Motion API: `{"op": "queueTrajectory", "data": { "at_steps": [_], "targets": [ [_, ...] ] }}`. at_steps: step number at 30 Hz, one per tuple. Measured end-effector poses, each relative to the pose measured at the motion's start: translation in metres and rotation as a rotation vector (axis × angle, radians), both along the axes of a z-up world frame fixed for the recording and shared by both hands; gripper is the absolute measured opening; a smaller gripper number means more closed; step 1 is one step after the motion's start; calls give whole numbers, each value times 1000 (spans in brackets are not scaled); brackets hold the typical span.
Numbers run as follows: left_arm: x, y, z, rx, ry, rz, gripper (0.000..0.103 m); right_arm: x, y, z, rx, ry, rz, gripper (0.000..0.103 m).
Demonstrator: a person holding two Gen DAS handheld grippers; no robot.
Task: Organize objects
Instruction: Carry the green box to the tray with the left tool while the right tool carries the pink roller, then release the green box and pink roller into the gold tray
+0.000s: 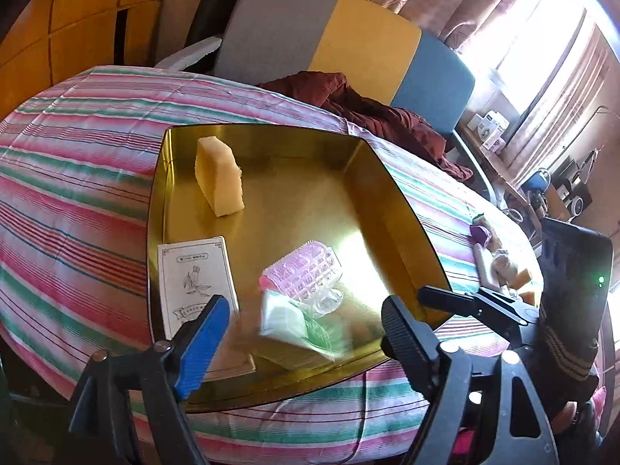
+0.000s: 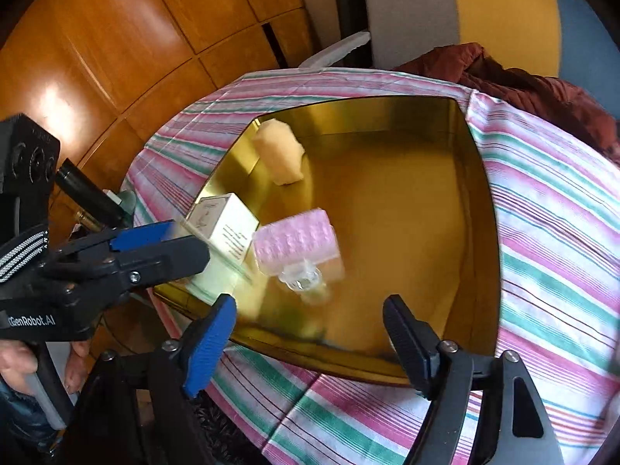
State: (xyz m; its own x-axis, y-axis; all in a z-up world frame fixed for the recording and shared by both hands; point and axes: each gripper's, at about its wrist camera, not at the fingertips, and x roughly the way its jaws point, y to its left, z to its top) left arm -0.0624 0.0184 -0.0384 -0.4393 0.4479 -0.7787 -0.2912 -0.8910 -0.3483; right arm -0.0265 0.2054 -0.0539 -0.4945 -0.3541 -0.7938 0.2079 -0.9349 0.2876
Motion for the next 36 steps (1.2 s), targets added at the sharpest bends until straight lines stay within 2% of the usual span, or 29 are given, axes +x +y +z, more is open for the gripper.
{"op": "queueTrajectory", "data": {
  "at_steps": [6,9,13,18,22,26,29,32,36],
  "targets": [
    [7,-4,0,19,-3,9,83,11,8,10,27,41,-64,103],
    [13,-13,3,6,26,48,83,17,11,18,61,84,-93,103],
    [20,-27,13,-17,91,111,81,22,7,29,153,160,-120,103],
    [27,-35,23,-72,165,187,81,24,13,38,144,193,-153,103],
    [27,-32,22,-74,156,181,73,32,15,47,183,245,-202,103],
    [34,-21,24,-101,191,145,73,46,16,58,291,360,-279,103],
    [40,-13,30,-116,229,125,73,43,23,55,349,323,-384,103],
    [44,-6,33,-143,256,111,73,37,33,44,290,231,-385,103],
    [45,-2,34,-157,260,103,73,41,40,36,262,203,-400,103]
  ]
}}
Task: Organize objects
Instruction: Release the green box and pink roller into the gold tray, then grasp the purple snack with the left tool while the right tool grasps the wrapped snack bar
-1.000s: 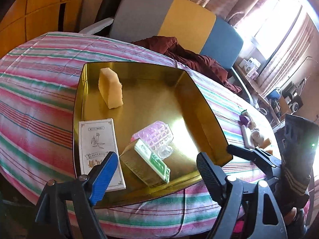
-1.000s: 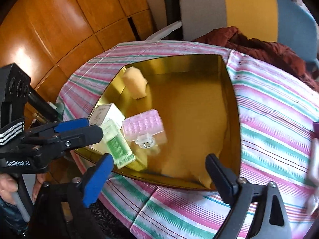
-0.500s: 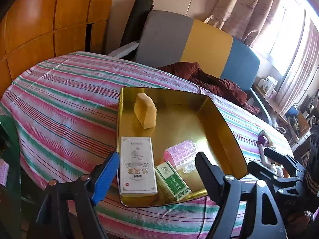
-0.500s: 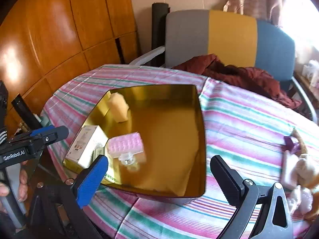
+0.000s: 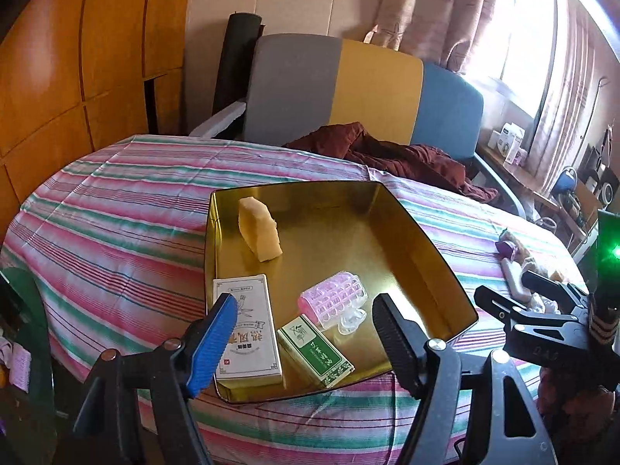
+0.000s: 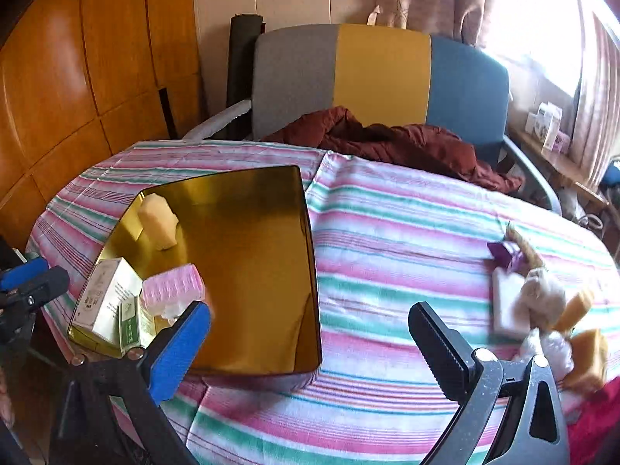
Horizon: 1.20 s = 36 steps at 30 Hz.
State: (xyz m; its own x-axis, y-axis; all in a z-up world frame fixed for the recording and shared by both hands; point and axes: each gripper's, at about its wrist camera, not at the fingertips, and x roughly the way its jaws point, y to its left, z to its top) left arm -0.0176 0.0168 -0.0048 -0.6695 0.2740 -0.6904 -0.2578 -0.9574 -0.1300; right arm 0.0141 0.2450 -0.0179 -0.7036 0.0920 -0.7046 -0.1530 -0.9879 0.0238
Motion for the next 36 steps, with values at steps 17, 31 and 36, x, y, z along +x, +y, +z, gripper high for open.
{"op": "queueTrajectory", "data": {
  "at_steps": [17,31,36],
  "targets": [
    [-2,10,-5,13,-50,-51,73,22,45,-12,-91,-21,-102,103],
    [-7,80,3,20,-87,-278,73,70,163,-18,-246,-52,-390,103],
    [-8,112,4,6,-102,-358,73,91,202,-10,-281,-36,-476,103]
  ]
}}
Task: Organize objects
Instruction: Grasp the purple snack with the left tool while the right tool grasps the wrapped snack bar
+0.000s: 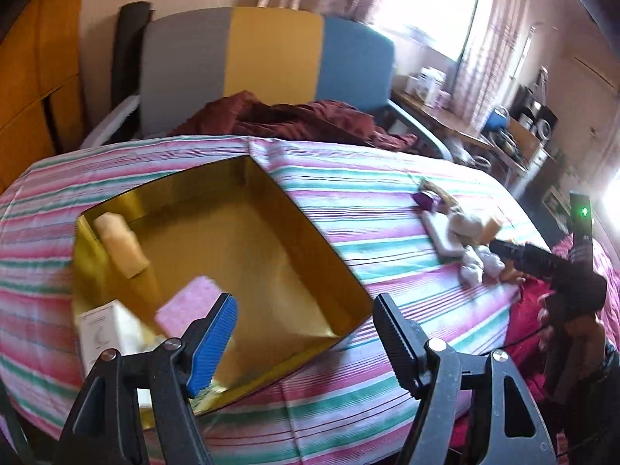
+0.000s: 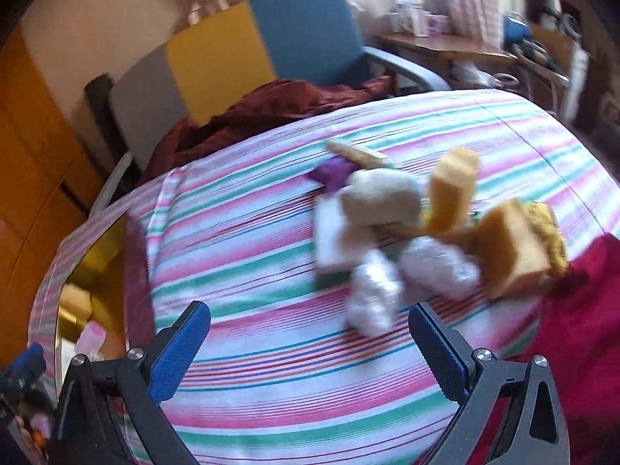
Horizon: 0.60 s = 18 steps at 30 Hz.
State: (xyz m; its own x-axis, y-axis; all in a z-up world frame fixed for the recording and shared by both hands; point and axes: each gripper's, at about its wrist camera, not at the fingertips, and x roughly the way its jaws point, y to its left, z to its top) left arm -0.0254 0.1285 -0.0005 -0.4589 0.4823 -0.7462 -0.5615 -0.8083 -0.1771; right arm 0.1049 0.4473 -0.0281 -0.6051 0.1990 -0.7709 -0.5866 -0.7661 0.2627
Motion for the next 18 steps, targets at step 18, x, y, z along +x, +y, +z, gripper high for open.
{"op": "queueTrajectory", "data": {
  "at_steps": [18],
  "targets": [
    [-17,88,-7,-60,-39,-154,73,-91,96,31,115,-53,139,92]
  ]
}}
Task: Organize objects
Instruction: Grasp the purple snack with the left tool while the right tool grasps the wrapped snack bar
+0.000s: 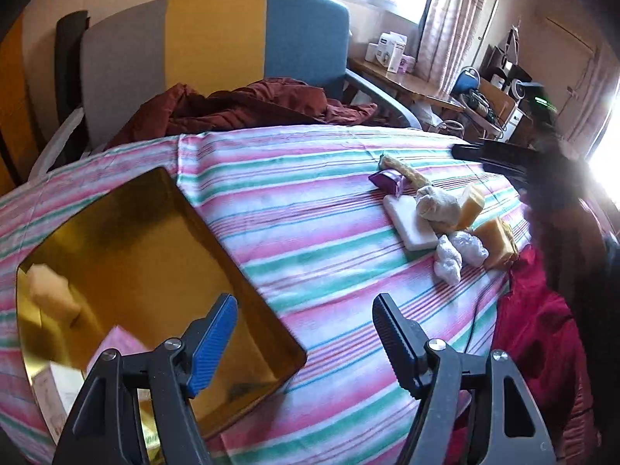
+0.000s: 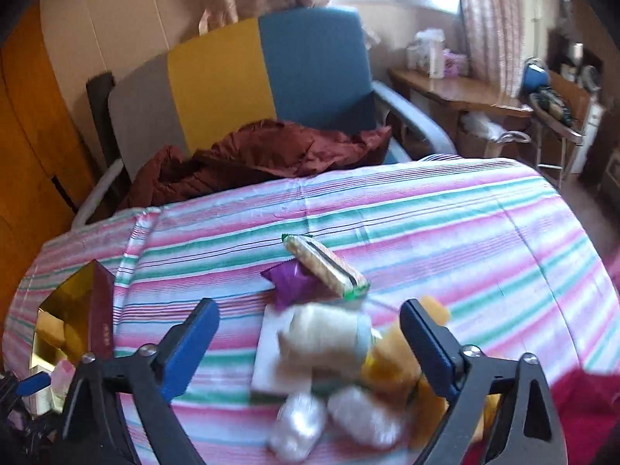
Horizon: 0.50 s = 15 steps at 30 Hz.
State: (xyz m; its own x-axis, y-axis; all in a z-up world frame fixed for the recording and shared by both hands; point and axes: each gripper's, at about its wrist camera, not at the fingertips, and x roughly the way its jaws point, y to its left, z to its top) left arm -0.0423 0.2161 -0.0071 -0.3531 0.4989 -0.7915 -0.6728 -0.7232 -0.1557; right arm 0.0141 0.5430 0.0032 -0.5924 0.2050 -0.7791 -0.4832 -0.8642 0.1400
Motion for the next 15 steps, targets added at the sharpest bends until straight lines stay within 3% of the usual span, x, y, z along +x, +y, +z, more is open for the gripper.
{"op": "queueTrajectory", "data": {
  "at_steps": [2,6,10,12,15],
  "targets": [
    [-4,12,3,1,6,-20,73,-24,17,-13,-38,-62,23,86],
    [-10,33,6,5,9,-56,73,-66,45,-51,-141,-208,84,83],
    [-14,54,4,-1,0,-89,73,-90,60,-81,-154,-319,88,81],
    [-17,64,3,-8,-2,-103,73,-92,72,-88,-168,-317,41,70],
    [-21,80,4,-19,1,-123,73,-87,84,-92,-216,-269,3,69]
  ]
}}
